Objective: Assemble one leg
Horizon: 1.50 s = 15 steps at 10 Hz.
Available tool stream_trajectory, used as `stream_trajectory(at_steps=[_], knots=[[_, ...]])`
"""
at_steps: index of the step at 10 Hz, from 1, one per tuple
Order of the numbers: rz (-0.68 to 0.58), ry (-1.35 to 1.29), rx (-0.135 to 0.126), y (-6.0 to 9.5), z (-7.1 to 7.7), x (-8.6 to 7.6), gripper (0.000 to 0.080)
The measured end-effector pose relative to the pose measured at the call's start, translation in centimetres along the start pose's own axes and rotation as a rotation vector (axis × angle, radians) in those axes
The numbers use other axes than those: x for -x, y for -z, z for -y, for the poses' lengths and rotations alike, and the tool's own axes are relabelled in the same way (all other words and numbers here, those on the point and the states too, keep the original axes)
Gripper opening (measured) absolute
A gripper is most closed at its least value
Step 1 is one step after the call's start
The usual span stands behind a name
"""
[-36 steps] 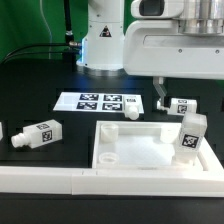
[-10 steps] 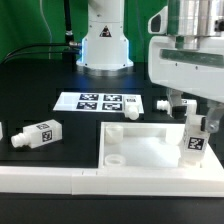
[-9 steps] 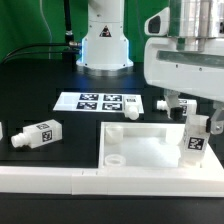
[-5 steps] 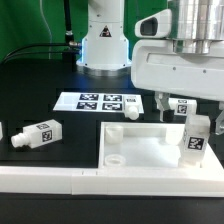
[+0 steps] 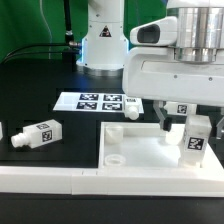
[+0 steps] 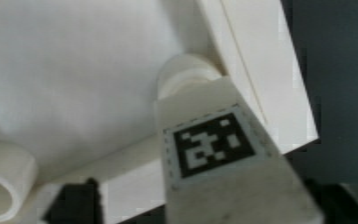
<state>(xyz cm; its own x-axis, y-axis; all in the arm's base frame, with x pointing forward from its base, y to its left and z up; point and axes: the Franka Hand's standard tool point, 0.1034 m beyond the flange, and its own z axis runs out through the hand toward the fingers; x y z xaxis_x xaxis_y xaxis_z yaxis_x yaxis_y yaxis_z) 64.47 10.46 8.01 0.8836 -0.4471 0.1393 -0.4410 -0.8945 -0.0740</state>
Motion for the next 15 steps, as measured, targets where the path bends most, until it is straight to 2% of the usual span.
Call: stream_trajectory(at_steps=[1, 2, 4, 7, 9, 10, 11, 12, 13, 14, 15], knots=[[0.0, -0.073, -0.001, 0.0, 0.01, 0.0, 0.0358], [0.001, -0.161, 0.0, -0.02, -0.03, 0.01, 0.0284], [0.001, -0.283, 0.002, -0.03, -0.15, -0.01, 0.0284], [0.016, -0.695, 0.033, -0.09, -0.01, 0.42, 0.0284], [0.044, -0.935, 0.038, -0.08, -0.26, 0.4, 0.0284], [0.079, -1.12, 0.005, -0.1, -0.41, 0.42, 0.0284], [0.117, -1.282, -0.048, -0.11, -0.64, 0.65, 0.0284], [0.109, -1.249, -0.042, -0.08, -0.64, 0.65, 0.0284], [0.107, -1.24, -0.041, -0.15, -0.72, 0.63, 0.0432], [0.107, -1.24, -0.04, -0.17, -0.75, 0.63, 0.0432], [0.107, -1.235, -0.04, -0.2, -0.72, 0.67, 0.0591]])
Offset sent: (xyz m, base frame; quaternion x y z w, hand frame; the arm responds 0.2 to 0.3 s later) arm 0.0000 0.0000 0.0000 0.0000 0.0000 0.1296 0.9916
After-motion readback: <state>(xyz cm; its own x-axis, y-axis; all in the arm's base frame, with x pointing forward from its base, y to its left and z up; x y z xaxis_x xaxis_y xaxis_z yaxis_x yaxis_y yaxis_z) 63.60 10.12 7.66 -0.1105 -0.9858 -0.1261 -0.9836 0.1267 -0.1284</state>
